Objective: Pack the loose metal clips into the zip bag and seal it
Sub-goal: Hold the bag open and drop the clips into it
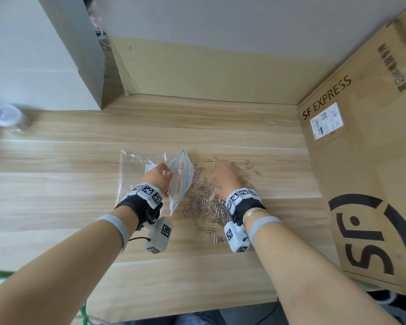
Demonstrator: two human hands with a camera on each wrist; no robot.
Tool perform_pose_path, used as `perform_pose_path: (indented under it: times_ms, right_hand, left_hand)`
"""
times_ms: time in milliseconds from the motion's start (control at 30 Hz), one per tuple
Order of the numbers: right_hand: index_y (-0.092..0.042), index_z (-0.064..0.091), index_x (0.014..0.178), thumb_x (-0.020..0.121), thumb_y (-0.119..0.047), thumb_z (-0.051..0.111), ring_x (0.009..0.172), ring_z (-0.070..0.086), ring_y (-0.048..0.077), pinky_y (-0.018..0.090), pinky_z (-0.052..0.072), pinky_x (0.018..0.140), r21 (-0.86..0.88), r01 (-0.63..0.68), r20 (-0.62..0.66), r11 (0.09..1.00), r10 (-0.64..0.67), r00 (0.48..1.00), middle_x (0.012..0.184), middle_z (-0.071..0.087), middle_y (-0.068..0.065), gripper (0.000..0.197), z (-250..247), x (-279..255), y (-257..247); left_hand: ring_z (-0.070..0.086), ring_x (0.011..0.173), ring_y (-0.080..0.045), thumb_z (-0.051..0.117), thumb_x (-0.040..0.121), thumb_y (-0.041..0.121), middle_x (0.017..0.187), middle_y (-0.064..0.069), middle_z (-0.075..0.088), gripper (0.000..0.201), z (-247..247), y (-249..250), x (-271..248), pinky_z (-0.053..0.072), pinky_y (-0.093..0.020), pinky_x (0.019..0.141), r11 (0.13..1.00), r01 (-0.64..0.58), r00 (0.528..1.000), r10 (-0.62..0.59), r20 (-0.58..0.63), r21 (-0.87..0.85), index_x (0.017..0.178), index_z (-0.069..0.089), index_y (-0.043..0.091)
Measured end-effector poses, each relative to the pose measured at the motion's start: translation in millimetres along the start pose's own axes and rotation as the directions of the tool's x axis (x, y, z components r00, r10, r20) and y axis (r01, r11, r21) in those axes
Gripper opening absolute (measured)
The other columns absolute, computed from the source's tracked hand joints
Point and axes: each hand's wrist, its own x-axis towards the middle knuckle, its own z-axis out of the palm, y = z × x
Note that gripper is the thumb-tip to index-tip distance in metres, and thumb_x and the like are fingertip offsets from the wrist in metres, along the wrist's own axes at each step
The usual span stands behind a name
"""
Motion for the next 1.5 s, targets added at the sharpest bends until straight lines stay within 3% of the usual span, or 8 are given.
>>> perform_pose_path:
  times_ms: [300, 600, 800, 900, 967, 1167, 1333, 1500]
  right_hand:
    - [-0.02, 0.07, 0.087, 0.08, -0.022, 0.067, 0.104, 0.061, 0.029, 0.036, 0.047, 0.094, 0.092, -0.085, -0.067, 0.992, 0.091, 0.994, 0.123, 0.061, 0.008, 0.007, -18.9, -8.9, -7.0]
    - [-0.013, 0.071, 0.091, 0.08, -0.018, 0.068, 0.087, 0.059, 0.016, 0.022, 0.045, 0.08, 0.279, 0.112, -0.224, 0.954, -0.049, 0.973, 0.103, 0.067, 0.005, 0.012, -51.9, -15.6, -69.0]
    - [-0.011, 0.071, 0.092, 0.08, -0.013, 0.065, 0.093, 0.06, 0.023, 0.021, 0.039, 0.078, 0.257, 0.129, -0.204, 0.958, -0.076, 0.976, 0.104, 0.066, 0.009, 0.014, -30.2, -1.7, -105.2]
    - [-0.013, 0.072, 0.092, 0.079, -0.013, 0.065, 0.094, 0.059, 0.026, 0.025, 0.041, 0.08, 0.25, 0.095, -0.212, 0.964, -0.041, 0.976, 0.103, 0.066, 0.011, 0.015, -25.7, 6.1, -113.1]
    - [-0.014, 0.071, 0.095, 0.08, -0.016, 0.066, 0.095, 0.06, 0.025, 0.029, 0.046, 0.084, 0.242, 0.097, -0.209, 0.965, -0.046, 0.977, 0.104, 0.067, 0.01, 0.016, -25.1, 9.2, -118.7]
    - [-0.02, 0.07, 0.104, 0.088, -0.024, 0.058, 0.094, 0.066, 0.017, 0.031, 0.052, 0.088, 0.252, 0.117, -0.147, 0.961, -0.081, 0.986, 0.104, 0.072, 0.002, 0.021, -29.4, 10.1, -131.1]
    - [-0.01, 0.064, 0.099, 0.093, -0.015, 0.047, 0.066, 0.065, 0.019, 0.034, 0.058, 0.065, 0.299, 0.132, -0.345, 0.945, -0.022, 0.938, 0.077, 0.064, 0.001, 0.018, -41.6, 10.6, -110.9]
    - [-0.012, 0.063, 0.087, 0.09, -0.014, 0.047, 0.078, 0.061, 0.023, 0.04, 0.054, 0.078, 0.15, -0.012, -0.283, 0.989, 0.054, 0.958, 0.086, 0.067, 0.007, 0.016, -31.0, 31.5, -68.1]
  left_hand:
    - [0.056, 0.045, -0.016, 0.035, 0.093, 0.018, 0.065, -0.005, 0.056, 0.009, 0.0, 4.2, -7.5, 0.046, -0.024, 0.042, 0.999, -0.031, 1.0, 0.031, 0.002, -0.037, 0.096, 0.043, 0.014]
    - [0.059, 0.049, -0.026, 0.037, 0.091, 0.016, 0.067, -0.01, 0.057, 0.006, 0.0, 8.7, -8.1, 0.057, -0.04, 0.061, 0.995, -0.07, 0.997, 0.068, -0.03, -0.069, 0.093, 0.04, 0.01]
    - [0.053, 0.051, -0.023, 0.035, 0.09, 0.008, 0.075, -0.013, 0.05, 0.008, -7.6, 12.7, -12.3, 0.042, -0.017, 0.032, 0.965, -0.208, 0.975, 0.191, -0.11, -0.163, 0.083, 0.037, 0.009]
    - [0.049, 0.078, -0.03, 0.036, 0.087, 0.006, 0.092, -0.014, 0.041, 0.008, -15.5, 8.4, -12.9, 0.055, -0.036, 0.065, 0.939, -0.266, 0.959, 0.235, -0.161, -0.218, 0.08, 0.037, 0.009]
    - [0.042, 0.089, -0.025, 0.036, 0.086, 0.005, 0.098, -0.011, 0.038, 0.01, -20.8, 6.3, -13.6, 0.046, -0.046, 0.082, 0.923, -0.261, 0.963, 0.229, -0.144, -0.283, 0.077, 0.036, 0.011]
    - [0.039, 0.083, -0.021, 0.029, 0.088, 0.004, 0.085, -0.007, 0.041, 0.024, -33.8, 1.7, -14.2, 0.044, -0.041, 0.07, 0.857, -0.176, 0.984, 0.17, -0.057, -0.485, 0.069, 0.03, 0.019]
    - [0.041, 0.122, -0.03, 0.026, 0.092, 0.01, 0.137, -0.005, 0.043, 0.024, -38.8, -9.0, -15.3, 0.05, -0.048, 0.075, 0.836, -0.15, 0.987, 0.161, -0.026, -0.528, 0.073, 0.031, 0.022]
    - [0.046, 0.119, -0.029, 0.025, 0.096, 0.015, 0.134, -0.008, 0.048, 0.023, -36.3, -17.4, -11.6, 0.049, -0.049, 0.074, 0.816, -0.099, 0.995, 0.099, -0.031, -0.569, 0.074, 0.031, 0.02]
